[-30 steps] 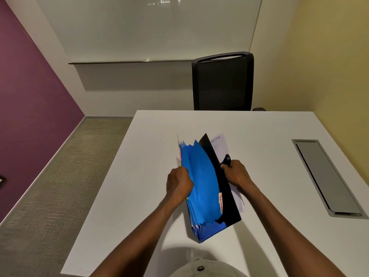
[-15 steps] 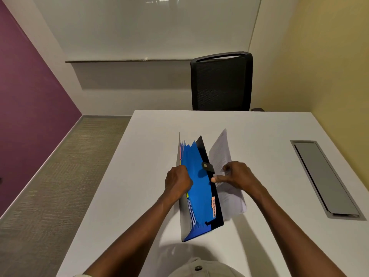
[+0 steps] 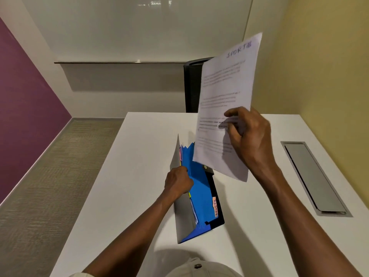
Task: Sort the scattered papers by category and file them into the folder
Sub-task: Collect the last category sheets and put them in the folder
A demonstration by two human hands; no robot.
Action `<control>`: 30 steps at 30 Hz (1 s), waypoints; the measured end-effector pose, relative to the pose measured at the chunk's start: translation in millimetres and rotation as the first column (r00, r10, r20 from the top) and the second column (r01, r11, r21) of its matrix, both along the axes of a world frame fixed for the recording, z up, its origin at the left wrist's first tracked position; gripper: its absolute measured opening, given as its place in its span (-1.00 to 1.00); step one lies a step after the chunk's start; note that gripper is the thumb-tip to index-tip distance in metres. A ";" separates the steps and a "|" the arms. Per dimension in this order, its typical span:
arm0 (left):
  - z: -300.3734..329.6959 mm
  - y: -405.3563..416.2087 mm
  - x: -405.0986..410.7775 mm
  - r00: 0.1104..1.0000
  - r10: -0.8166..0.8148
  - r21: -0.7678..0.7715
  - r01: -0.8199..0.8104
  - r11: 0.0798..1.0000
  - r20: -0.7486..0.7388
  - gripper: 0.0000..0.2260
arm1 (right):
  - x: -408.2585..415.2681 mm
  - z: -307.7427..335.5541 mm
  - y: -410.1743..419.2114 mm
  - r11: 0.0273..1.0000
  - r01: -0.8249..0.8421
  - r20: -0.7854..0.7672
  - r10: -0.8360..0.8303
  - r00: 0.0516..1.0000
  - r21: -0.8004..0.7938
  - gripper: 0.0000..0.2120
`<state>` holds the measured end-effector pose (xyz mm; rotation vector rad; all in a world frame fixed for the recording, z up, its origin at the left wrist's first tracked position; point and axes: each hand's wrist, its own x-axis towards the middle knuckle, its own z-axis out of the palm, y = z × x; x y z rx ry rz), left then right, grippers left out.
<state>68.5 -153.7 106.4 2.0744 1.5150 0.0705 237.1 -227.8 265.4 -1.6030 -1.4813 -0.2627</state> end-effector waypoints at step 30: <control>3.1 0.3 -8.8 1.000 0.017 -0.009 -0.018 1.000 -0.024 -0.60 | -75.1 -83.1 2.1 0.723 -0.022 0.086 0.112 0.990 -0.691 -0.88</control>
